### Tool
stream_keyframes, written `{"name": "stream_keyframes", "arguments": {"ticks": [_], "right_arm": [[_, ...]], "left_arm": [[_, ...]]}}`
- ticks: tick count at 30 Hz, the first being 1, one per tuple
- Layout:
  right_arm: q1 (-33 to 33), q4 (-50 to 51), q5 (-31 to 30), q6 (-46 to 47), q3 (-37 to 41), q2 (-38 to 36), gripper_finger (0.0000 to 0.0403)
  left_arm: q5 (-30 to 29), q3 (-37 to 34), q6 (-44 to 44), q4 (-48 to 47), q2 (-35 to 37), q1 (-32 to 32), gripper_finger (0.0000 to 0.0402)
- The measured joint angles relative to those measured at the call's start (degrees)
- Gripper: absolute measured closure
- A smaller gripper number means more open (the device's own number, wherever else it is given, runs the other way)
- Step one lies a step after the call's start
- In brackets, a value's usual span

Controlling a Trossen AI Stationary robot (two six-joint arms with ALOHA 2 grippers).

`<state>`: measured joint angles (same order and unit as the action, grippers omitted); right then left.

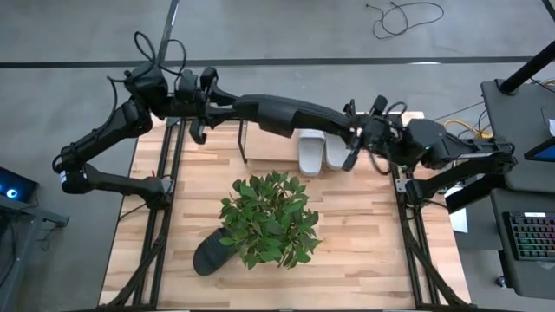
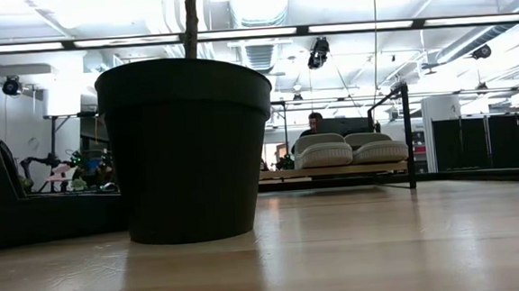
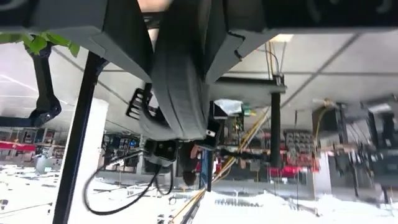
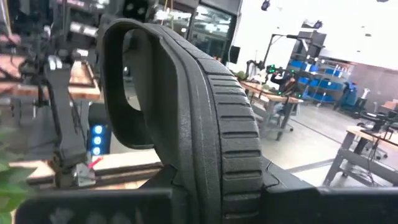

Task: Pick and place slides into the shelf
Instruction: Put the right black slide on the shelf

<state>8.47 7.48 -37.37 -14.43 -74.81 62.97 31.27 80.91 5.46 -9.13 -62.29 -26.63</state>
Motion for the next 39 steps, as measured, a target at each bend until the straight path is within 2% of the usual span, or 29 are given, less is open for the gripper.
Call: {"name": "stream_keyframes", "arguments": {"ticks": [7, 9, 12, 14, 18, 25, 31, 36, 39], "right_arm": [[-0.47, -1.42, -5.6, 2.89, 2.66, -3.73, 0.0347], [-1.25, -4.14, -6.36, 3.85, 4.65, -4.78, 0.0347], [-2.96, -9.82, -6.47, 4.49, 8.73, -6.2, 0.0347], [-4.23, -15.74, -4.77, 4.59, 12.25, -7.04, 0.0347], [-7.72, -29.03, 2.67, 7.92, 19.75, -7.75, 0.0347], [-13.55, -43.94, 9.91, 15.75, 28.5, -5.48, 0.0347], [-16.28, -58.29, 18.35, 21.33, 30.03, -0.62, 0.0347], [-16.39, -61.69, 18.63, 22.11, 29.15, 3.41, 0.0347], [-16.41, -61.73, 18.39, 22.0, 28.25, 4.42, 0.0347]], "left_arm": [[-1.72, -2.39, -10.84, -0.49, 4.68, 0.32, 0.0277], [-4.86, -3.87, -15.64, -0.11, 6.38, 1.18, 0.0277], [-13.42, -6.72, -22.01, -0.13, 8.55, 3.12, 0.0277], [-19.45, -8.77, -25.27, 0.15, 9.53, 4.64, 0.0277], [-26.53, -13.0, -32.05, 3.46, 10.83, 8.01, 0.0276], [-44.82, -15.81, -47.2, 10.26, 9.64, 15.33, 0.0276], [-51.15, -15.83, -63.34, 15.26, 5.09, 19.82, 0.0276], [-61.61, -15.85, -76.52, 23.42, 1.08, 22.12, 0.0276], [-64.16, -15.85, -82.86, 27.48, -0.75, 23.53, 0.0276]]}}
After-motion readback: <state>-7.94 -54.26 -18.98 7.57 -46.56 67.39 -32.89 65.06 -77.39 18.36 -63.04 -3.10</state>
